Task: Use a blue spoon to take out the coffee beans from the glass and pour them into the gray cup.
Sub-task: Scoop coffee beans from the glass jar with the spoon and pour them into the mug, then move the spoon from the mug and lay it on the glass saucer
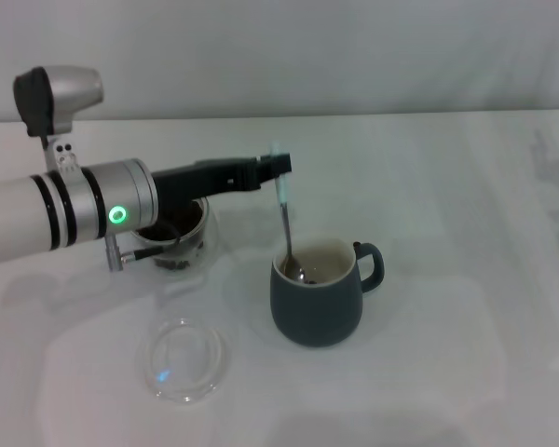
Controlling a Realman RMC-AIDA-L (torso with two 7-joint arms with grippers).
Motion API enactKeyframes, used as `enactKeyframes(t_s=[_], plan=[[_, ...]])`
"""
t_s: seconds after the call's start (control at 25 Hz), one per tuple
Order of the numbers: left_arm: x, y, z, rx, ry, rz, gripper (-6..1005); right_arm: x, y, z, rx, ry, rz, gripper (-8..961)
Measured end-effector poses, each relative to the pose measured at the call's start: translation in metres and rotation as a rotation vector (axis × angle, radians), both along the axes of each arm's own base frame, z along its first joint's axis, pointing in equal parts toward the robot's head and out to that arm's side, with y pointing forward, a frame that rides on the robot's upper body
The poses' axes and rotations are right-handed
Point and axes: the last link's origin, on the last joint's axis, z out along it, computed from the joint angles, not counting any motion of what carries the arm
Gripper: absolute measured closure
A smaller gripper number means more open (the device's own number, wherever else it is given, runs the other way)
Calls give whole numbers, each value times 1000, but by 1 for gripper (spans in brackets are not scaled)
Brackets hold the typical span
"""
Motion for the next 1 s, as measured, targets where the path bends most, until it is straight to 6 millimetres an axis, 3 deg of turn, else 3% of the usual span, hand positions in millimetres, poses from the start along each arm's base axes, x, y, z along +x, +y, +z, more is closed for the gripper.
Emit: enactKeyframes(t_s=[0.56,0.84,1.0], plan=[[9,3,25,41,-92,-40,865,1,-1,0,1,1,-5,480],[0,-5,50,63,-236,-34,865,0,1,0,1,2,-1,481],[-15,-13,67,90,-301,-13,865,0,1,0,-1,1,0,481]])
